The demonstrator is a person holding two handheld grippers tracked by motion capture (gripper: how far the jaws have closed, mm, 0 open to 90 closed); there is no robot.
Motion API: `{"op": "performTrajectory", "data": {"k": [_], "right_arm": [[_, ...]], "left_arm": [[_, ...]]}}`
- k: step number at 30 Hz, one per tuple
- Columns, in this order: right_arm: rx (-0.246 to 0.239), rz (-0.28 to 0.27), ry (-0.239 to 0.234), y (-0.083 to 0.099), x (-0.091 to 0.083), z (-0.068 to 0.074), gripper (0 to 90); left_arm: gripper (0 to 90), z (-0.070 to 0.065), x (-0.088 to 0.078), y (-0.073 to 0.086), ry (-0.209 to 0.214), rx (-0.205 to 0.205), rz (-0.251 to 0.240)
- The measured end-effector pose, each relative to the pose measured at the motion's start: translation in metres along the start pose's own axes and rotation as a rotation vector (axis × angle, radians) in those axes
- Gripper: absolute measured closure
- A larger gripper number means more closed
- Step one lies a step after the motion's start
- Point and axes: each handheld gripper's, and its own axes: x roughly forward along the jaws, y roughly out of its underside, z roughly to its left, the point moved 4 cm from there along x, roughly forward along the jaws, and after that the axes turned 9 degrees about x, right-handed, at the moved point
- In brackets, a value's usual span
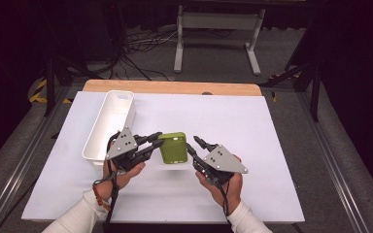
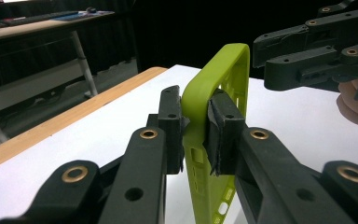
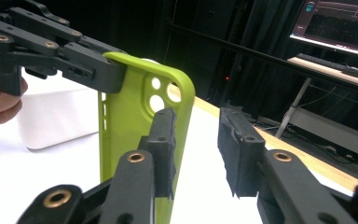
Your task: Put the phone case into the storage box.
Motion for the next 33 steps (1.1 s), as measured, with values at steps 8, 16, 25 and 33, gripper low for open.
{"op": "performTrajectory", "data": {"k": [8, 16, 25, 33], "right_arm": [[-0.012, 0.015, -0.014, 0.006, -0.003, -0.003, 58.6], [-0.035, 0.015, -0.02, 0.011, -0.01, -0.006, 53.5], [-0.053, 0.015, -0.015, 0.017, -0.021, -0.012, 38.3], [-0.08, 0.03, -0.033, 0.029, -0.029, -0.016, 32.5]], "left_arm": [[77.6, 0.003, -0.005, 0.0, -0.006, 0.011, -0.002], [77.6, 0.003, -0.006, 0.0, -0.006, 0.013, -0.003], [77.6, 0.007, -0.01, -0.001, -0.019, 0.019, -0.003], [77.6, 0.008, -0.012, -0.002, -0.027, 0.014, -0.015]]}}
